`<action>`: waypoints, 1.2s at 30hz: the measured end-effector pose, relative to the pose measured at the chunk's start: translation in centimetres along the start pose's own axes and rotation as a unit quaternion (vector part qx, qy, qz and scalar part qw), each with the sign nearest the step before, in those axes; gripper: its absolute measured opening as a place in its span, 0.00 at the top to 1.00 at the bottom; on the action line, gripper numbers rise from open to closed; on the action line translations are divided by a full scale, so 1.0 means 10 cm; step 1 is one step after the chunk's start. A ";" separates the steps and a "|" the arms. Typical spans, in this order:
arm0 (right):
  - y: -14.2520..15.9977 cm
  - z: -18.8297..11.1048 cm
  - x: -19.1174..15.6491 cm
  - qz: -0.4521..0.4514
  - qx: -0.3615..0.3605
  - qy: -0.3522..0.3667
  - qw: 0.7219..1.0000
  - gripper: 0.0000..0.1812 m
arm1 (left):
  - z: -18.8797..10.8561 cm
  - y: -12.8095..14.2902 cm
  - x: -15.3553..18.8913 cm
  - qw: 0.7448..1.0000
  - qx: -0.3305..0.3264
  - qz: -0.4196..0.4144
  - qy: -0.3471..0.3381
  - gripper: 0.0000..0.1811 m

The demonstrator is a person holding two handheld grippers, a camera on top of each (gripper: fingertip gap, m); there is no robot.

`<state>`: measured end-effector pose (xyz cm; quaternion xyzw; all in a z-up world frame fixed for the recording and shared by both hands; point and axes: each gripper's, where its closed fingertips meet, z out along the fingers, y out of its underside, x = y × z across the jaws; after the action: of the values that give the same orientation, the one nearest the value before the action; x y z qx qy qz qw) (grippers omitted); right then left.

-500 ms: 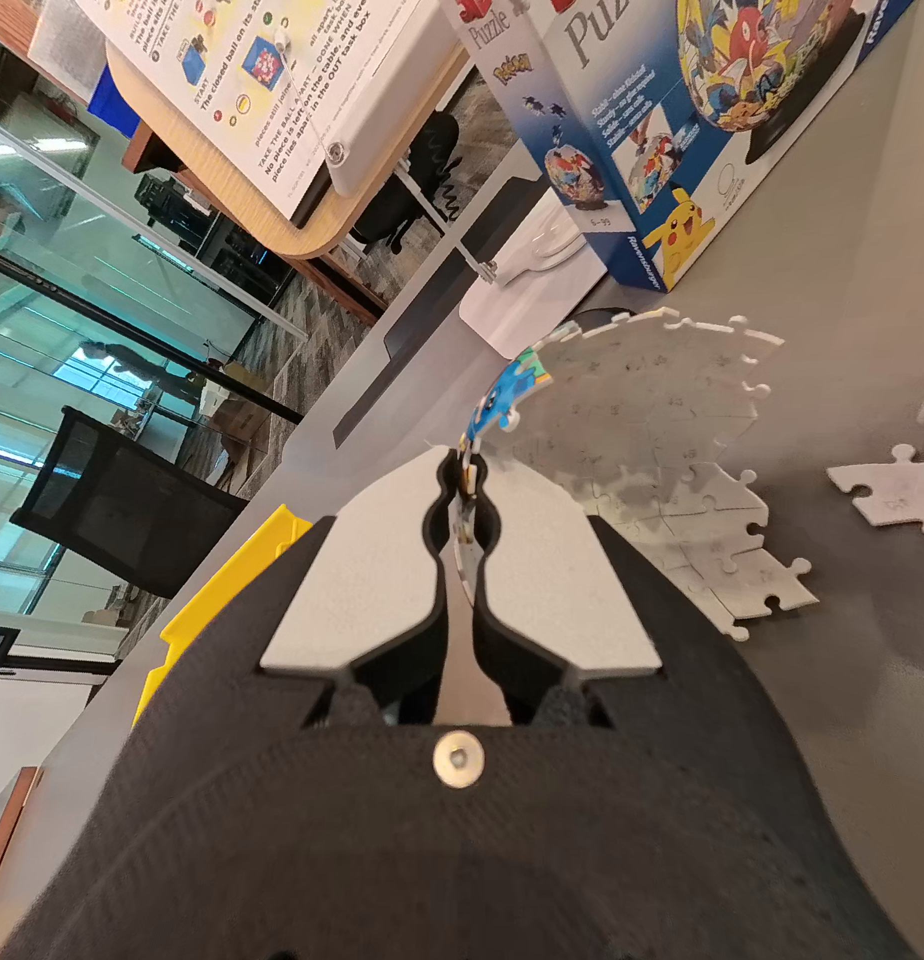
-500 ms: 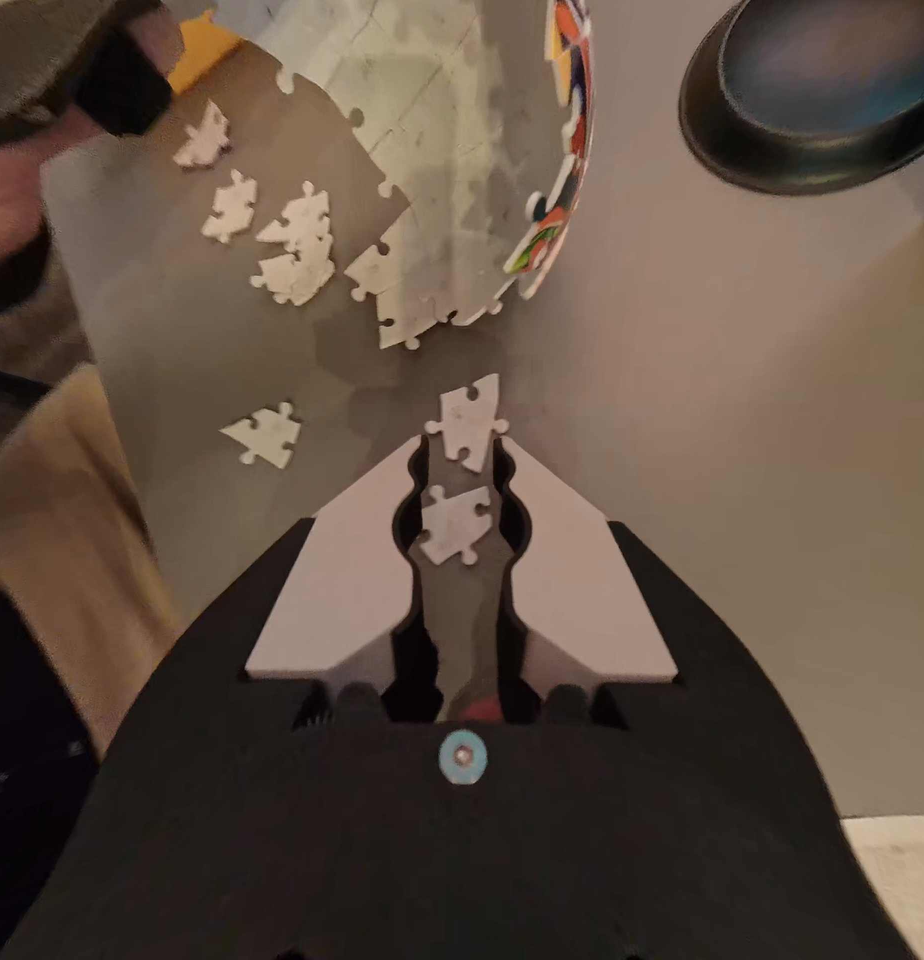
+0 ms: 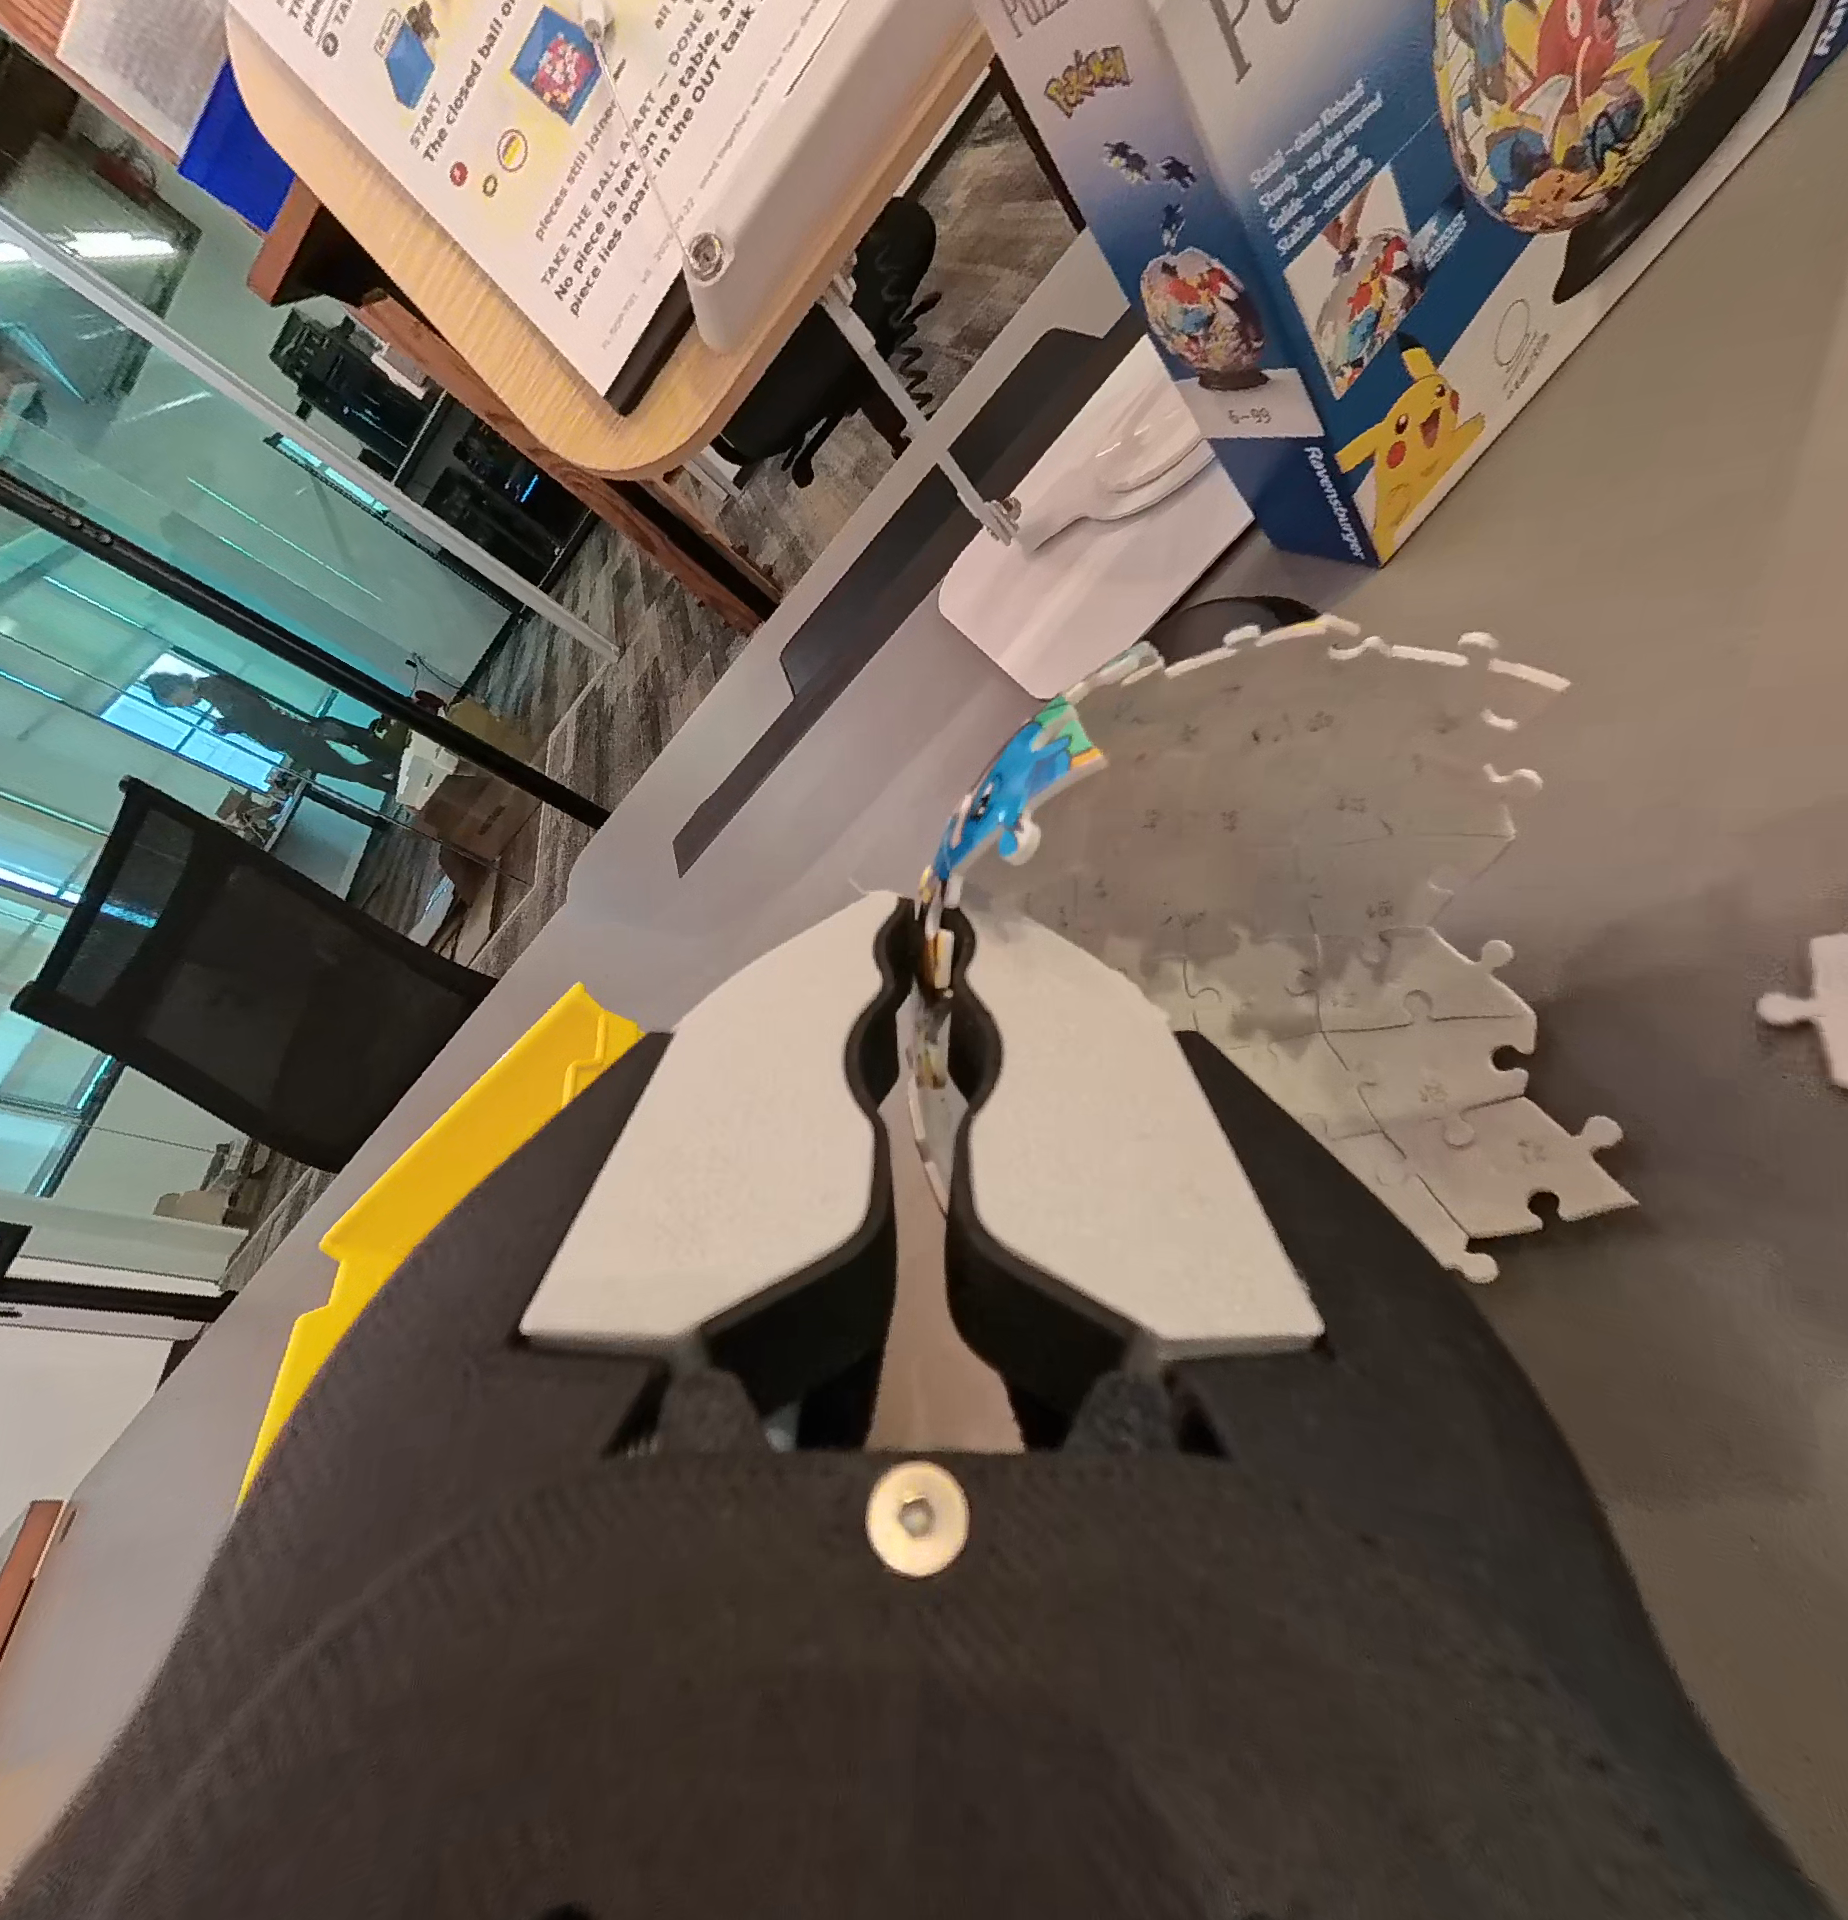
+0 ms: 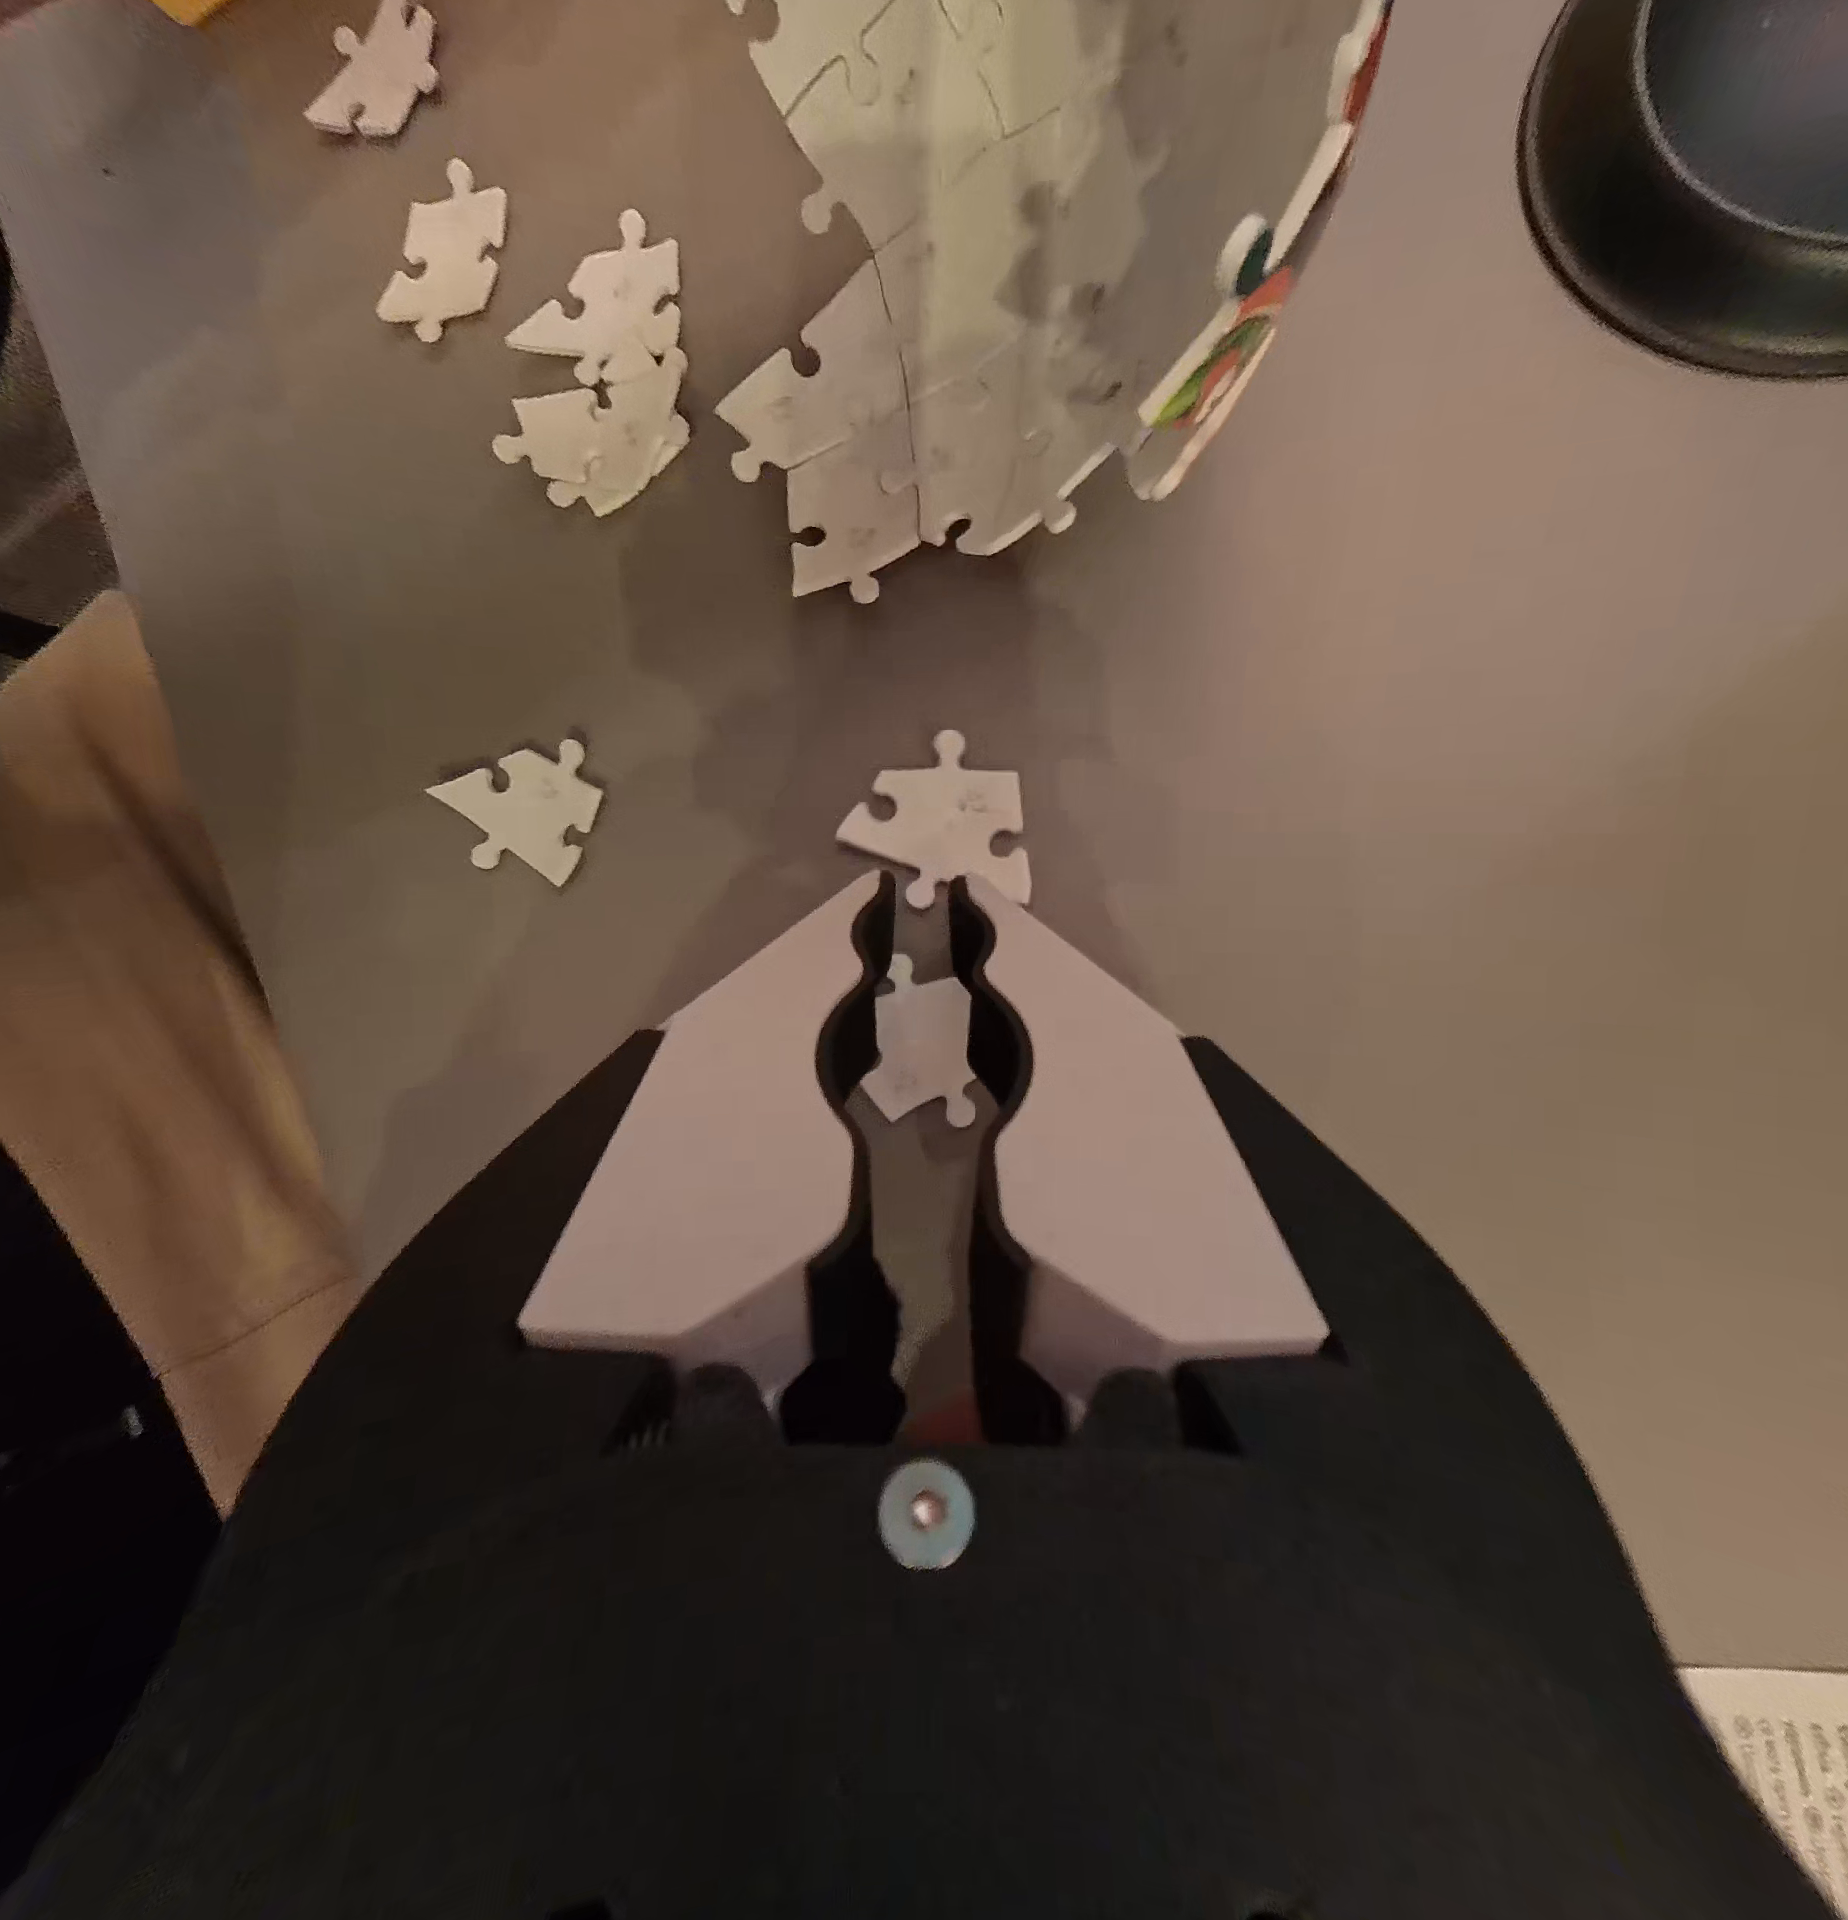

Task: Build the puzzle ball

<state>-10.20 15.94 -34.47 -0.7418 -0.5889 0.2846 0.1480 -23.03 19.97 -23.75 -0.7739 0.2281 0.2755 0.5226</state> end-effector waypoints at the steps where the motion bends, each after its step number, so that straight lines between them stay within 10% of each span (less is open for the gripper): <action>1: -0.02 -0.02 0.00 0.001 0.004 -0.002 1.000 0.95 | 0.00 0.00 0.00 1.000 0.000 0.000 0.000 0.98; 36: -0.06 0.04 0.08 -0.054 0.006 0.049 0.997 0.89 | -0.01 -0.01 -0.06 1.000 -0.004 -0.007 0.006 0.98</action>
<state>-10.85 16.86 -34.67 -0.7211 -0.6185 0.2430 0.1960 -23.38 19.93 -23.22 -0.7793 0.2242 0.2683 0.5200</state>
